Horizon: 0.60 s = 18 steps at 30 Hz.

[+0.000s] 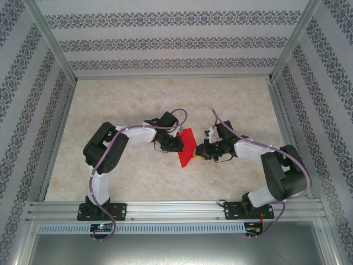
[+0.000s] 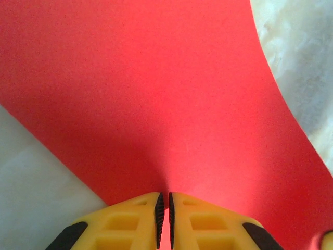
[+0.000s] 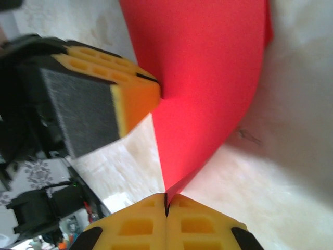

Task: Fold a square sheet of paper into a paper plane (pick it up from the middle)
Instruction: Third fold the triangle at the center of the table.

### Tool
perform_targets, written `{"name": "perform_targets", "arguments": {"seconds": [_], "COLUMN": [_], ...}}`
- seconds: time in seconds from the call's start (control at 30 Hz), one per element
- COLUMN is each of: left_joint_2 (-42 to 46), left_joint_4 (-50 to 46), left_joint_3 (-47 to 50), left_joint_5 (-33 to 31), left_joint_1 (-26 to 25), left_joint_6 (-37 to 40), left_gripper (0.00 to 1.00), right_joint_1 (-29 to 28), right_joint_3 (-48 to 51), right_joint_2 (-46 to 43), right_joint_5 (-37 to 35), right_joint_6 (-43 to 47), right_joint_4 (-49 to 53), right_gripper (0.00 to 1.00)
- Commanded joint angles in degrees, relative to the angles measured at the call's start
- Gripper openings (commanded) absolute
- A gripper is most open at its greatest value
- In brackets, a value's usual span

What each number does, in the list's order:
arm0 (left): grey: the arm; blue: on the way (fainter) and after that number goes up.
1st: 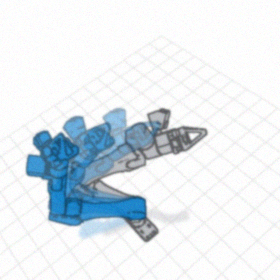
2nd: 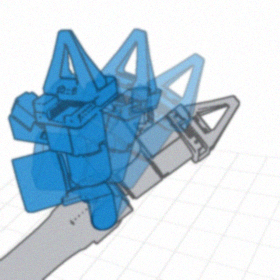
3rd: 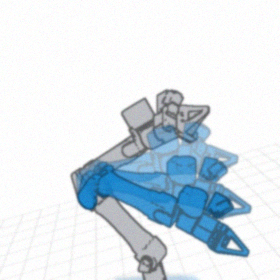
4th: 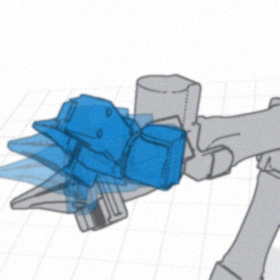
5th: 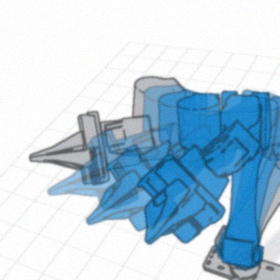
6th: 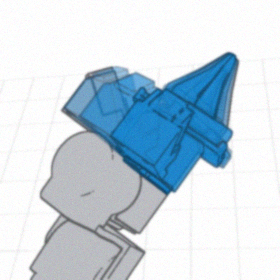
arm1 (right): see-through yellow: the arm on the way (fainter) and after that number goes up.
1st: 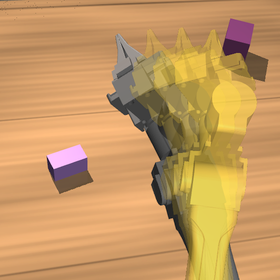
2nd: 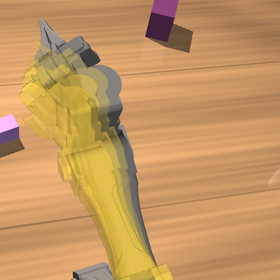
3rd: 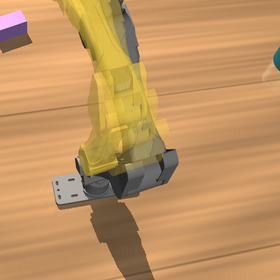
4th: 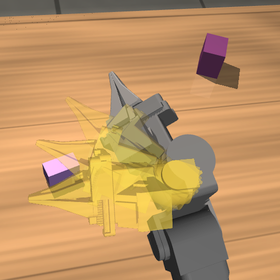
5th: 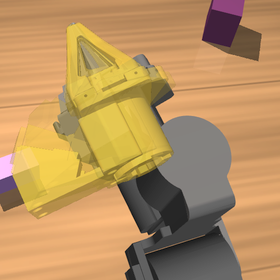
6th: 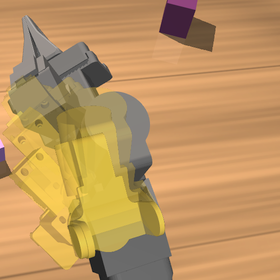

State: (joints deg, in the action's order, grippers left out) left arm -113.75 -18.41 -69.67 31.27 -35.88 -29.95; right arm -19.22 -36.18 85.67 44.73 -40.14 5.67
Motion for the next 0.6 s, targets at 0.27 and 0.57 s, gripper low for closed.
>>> {"name": "perform_targets", "arguments": {"seconds": [0.27, 0.57], "left_joint_2": [-2.92, -2.69], "left_joint_4": [-3.3, -2.95], "left_joint_3": [0.4, 0.67], "left_joint_5": [-1.33, -0.92], "left_joint_1": [-0.07, -0.07], "left_joint_6": [1.57, 1.39], "left_gripper": [0.17, 0.17], "right_joint_1": [-0.47, -2.07], "right_joint_3": [-1.38, -3.77], "right_joint_2": [3.97, 7.25], "right_joint_5": [1.41, -0.69], "right_joint_6": [-4.86, -3.9], "right_joint_4": [-7.32, -5.82], "right_gripper": [0.01, 0.02]}}
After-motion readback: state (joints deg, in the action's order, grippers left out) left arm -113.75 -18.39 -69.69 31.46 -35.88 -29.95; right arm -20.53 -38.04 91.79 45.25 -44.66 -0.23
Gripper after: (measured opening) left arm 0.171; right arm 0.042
